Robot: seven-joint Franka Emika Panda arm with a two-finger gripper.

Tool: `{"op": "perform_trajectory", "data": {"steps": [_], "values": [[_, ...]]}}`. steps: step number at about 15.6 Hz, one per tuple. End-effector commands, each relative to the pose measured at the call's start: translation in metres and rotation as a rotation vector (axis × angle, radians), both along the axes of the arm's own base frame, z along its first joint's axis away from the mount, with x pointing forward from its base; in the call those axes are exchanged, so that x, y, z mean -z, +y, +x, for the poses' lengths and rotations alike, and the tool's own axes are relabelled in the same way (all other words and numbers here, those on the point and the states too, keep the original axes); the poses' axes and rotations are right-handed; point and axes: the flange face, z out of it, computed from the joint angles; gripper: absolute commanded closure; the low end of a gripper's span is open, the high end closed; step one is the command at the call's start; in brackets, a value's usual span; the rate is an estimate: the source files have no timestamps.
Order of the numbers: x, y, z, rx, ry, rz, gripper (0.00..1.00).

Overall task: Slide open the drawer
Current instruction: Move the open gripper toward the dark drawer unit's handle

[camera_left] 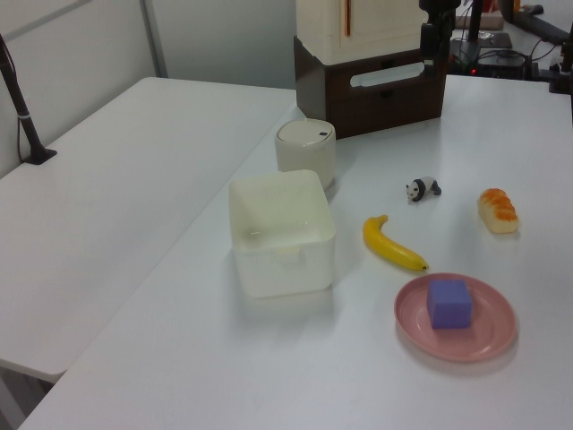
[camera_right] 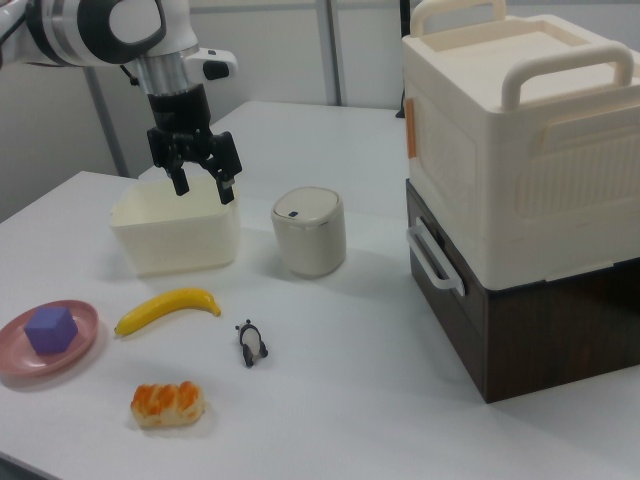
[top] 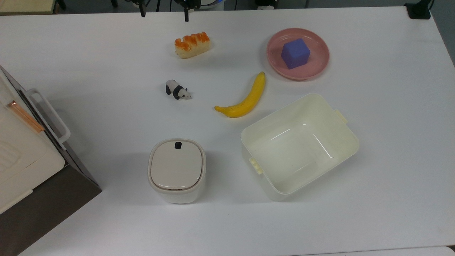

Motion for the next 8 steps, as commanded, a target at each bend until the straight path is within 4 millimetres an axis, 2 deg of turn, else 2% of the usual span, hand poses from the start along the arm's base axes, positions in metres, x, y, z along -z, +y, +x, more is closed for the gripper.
{"op": "perform_trajectory", "data": {"steps": [1,8], "values": [[0.0020,0.0072,-0.0029,-0.022,0.033,0.011,0.00],[0.0061,0.0018,0.0020,-0.048,0.030,0.007,0.00]]}}
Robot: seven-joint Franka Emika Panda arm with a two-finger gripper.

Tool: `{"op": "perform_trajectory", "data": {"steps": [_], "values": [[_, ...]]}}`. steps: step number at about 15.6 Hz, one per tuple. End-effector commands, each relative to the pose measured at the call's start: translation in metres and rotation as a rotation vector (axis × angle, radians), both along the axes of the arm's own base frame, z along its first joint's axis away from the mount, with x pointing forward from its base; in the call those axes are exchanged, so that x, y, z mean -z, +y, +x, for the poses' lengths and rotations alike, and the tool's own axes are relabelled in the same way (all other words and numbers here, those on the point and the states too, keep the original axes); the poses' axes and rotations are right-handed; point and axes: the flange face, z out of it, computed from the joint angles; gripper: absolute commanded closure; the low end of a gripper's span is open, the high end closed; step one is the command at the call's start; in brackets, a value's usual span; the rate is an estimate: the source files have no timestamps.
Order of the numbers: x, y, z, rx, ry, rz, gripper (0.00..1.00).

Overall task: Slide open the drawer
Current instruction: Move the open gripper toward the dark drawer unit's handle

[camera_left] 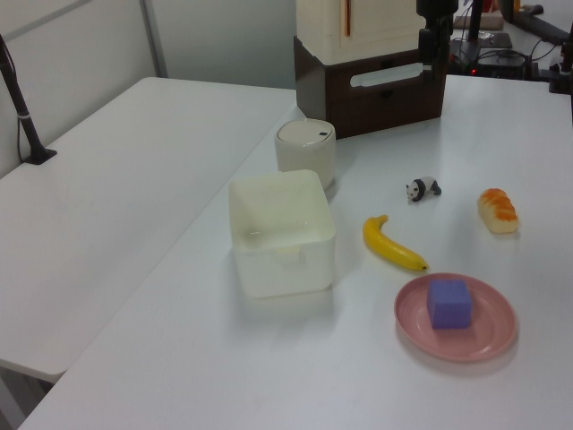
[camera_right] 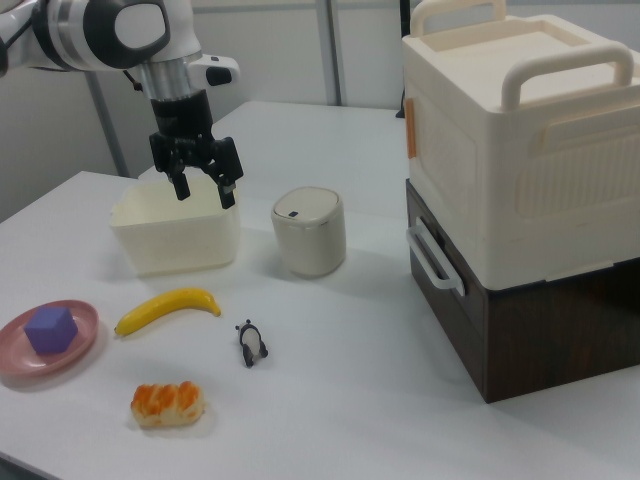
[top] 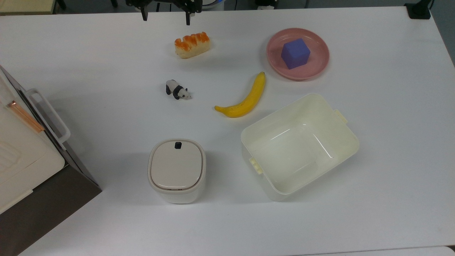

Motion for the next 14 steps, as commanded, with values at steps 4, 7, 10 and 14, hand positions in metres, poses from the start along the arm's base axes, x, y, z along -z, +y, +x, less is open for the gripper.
{"op": "perform_trajectory", "data": {"steps": [4,7,10,14], "values": [[-0.004,-0.003,-0.001,-0.203,0.010,0.016,0.00],[0.002,-0.007,0.007,-0.369,-0.005,0.017,0.00],[0.001,-0.022,0.010,-0.493,-0.020,0.012,0.00],[0.013,-0.044,0.031,-0.556,-0.091,-0.042,0.00]]}}
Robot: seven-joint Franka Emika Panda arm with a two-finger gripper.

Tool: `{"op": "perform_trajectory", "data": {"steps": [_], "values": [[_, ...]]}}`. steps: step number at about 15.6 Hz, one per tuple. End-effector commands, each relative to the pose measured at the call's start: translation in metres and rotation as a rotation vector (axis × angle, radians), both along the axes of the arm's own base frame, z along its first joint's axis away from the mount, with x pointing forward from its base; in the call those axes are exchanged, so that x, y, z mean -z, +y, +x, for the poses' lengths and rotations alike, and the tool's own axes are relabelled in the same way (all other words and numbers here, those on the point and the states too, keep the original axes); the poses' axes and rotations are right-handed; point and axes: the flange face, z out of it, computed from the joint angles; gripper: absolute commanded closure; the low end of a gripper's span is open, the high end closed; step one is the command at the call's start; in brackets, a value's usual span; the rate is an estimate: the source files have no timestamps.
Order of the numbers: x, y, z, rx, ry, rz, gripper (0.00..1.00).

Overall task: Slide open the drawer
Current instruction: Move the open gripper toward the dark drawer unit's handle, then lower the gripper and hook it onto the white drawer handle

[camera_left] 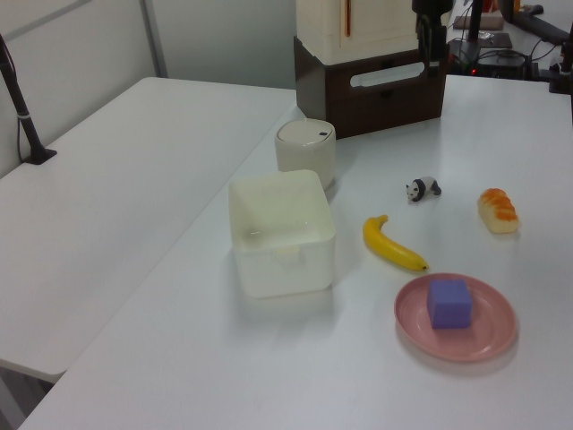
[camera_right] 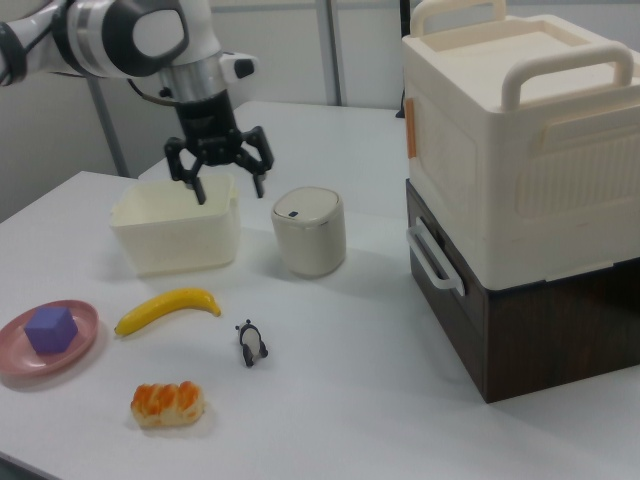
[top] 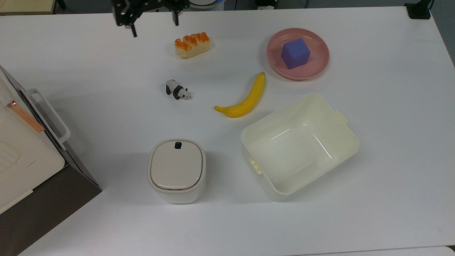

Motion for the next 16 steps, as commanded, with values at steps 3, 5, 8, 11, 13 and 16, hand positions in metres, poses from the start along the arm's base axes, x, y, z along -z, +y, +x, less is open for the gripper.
{"op": "perform_trajectory", "data": {"steps": [3,5,8,11,13,16], "values": [[0.033,-0.035,0.035,-0.124,-0.078,-0.076,0.00],[0.047,-0.049,0.045,-0.145,-0.095,-0.109,0.00],[0.073,-0.065,0.061,-0.157,-0.111,-0.139,0.00],[0.093,-0.086,0.070,-0.167,-0.115,-0.208,0.00],[0.103,-0.102,0.074,-0.159,-0.134,-0.228,0.00],[0.116,-0.126,0.078,-0.155,-0.146,-0.274,0.06]]}}
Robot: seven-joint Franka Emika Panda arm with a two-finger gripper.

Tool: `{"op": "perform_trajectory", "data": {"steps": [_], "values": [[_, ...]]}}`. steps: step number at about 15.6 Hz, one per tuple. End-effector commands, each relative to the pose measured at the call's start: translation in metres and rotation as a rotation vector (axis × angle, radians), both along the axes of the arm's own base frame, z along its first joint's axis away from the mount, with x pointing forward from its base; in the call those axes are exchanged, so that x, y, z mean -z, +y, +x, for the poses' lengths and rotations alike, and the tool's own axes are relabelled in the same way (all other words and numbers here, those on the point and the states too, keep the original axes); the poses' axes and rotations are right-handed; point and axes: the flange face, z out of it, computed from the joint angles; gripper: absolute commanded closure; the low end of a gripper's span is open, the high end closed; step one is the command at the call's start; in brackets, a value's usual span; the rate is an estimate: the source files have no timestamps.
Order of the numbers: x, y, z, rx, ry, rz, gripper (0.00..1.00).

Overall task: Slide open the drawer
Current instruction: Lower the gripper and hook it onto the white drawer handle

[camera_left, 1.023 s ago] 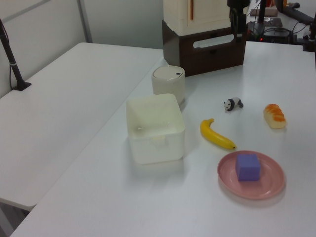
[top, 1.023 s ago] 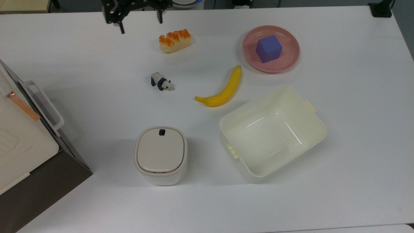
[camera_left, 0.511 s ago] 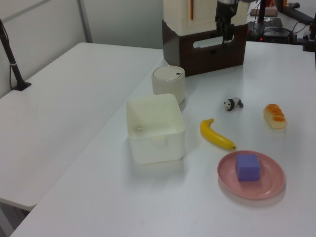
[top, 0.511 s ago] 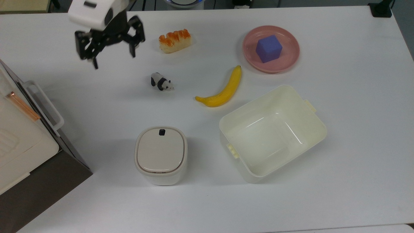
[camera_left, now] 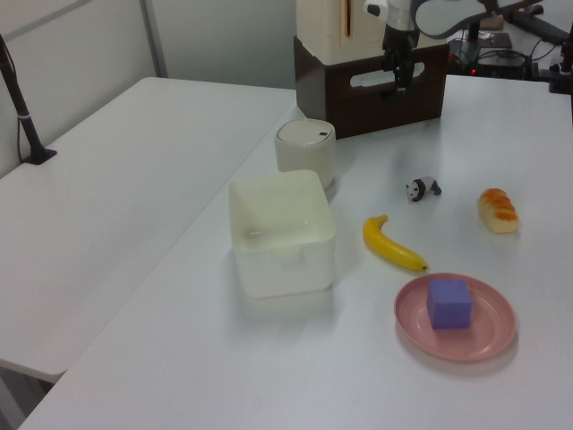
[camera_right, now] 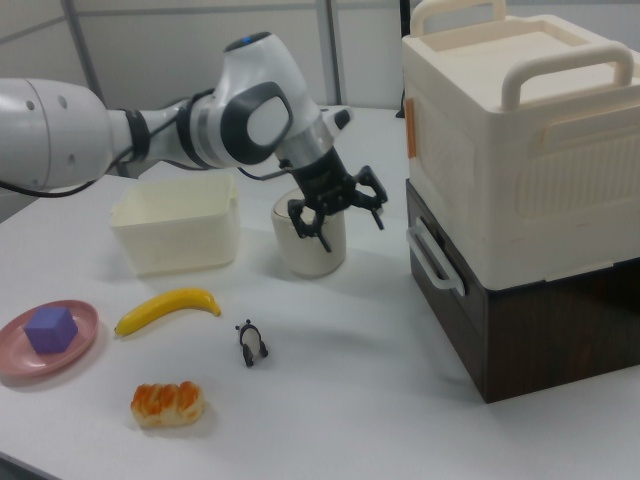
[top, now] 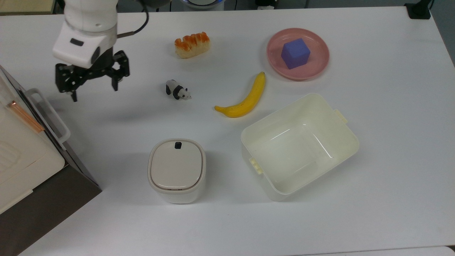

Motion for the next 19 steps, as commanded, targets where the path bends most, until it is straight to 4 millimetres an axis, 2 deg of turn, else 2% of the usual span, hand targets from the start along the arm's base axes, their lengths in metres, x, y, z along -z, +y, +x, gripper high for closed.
{"op": "perform_trajectory", "data": {"steps": [1,4,6,8,11,19], "values": [[0.012,-0.022,0.006,-0.020,-0.023,-0.047,0.11],[0.028,-0.037,0.009,-0.027,-0.017,-0.080,0.17],[0.033,-0.040,0.010,-0.027,-0.010,-0.084,0.18],[0.028,-0.044,0.013,-0.027,-0.020,-0.090,0.22],[0.024,-0.049,0.016,-0.043,-0.023,-0.101,0.22],[0.027,-0.064,0.018,-0.143,-0.017,-0.142,0.22]]}}
